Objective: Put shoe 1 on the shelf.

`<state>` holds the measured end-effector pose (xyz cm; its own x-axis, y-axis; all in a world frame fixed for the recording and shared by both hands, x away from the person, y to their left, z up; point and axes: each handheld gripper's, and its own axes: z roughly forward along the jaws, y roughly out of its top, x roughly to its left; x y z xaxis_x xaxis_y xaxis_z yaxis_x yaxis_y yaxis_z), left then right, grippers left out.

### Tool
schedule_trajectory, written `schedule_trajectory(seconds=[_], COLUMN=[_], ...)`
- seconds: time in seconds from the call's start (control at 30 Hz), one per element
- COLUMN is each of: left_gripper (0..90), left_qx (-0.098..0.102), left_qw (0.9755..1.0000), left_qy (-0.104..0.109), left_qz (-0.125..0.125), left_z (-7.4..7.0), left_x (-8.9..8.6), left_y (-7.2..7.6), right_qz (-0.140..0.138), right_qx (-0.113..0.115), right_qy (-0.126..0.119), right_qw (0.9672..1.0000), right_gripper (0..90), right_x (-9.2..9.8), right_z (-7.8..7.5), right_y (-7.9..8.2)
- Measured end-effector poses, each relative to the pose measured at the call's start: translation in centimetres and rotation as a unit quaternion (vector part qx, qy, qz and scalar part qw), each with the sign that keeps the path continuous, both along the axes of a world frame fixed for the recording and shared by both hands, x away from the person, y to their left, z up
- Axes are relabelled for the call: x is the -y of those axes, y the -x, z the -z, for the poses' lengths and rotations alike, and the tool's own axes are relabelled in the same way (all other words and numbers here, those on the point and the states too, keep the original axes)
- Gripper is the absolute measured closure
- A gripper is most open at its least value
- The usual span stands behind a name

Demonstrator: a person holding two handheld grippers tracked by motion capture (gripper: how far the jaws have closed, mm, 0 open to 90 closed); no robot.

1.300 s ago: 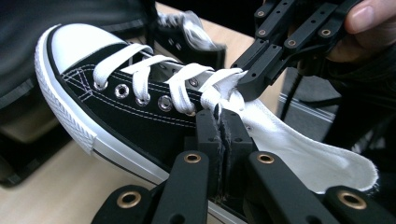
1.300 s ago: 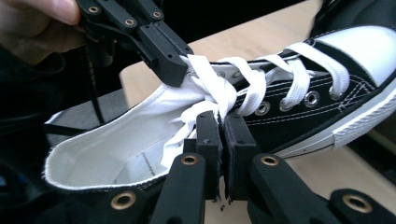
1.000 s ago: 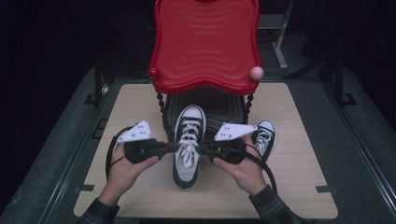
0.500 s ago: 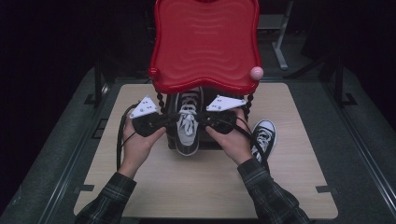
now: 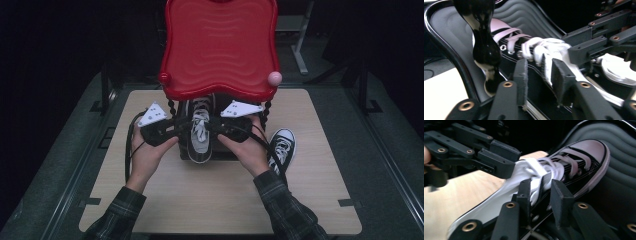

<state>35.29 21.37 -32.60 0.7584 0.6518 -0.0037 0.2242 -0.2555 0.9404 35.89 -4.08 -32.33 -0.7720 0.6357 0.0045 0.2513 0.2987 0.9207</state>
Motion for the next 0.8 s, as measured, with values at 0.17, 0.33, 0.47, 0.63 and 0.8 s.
schedule_trajectory(seconds=[0.17,0.33,0.47,0.63,0.8], left_gripper=[54.5,48.8,48.1,42.2,40.7], left_qx=[-0.006,-0.025,-0.042,-0.047,-0.038], left_qw=[0.9996,0.9978,0.9961,0.9943,0.9929], left_qy=[-0.019,-0.045,-0.061,-0.075,-0.089], left_qz=[0.02,0.041,0.047,0.059,0.07], left_z=[-0.1,1.8,4.4,6.0,6.4], left_x=[-1.6,-2.4,-2.2,-1.7,-0.7], left_y=[2.2,4.1,4.7,4.6,4.2], right_qz=[-0.012,-0.023,-0.034,-0.048,-0.055], right_qx=[-0.006,-0.021,-0.043,-0.065,-0.062], right_qy=[-0.01,0.006,0.032,0.063,0.075], right_qw=[0.9999,0.9995,0.998,0.9947,0.9937], right_gripper=[60.3,54.9,50.6,47.3,46.0], right_x=[1.7,2.7,2.4,1.3,0.2], right_z=[0.1,1.7,4.1,6.7,7.5], right_y=[2.0,3.8,4.6,4.9,4.7])
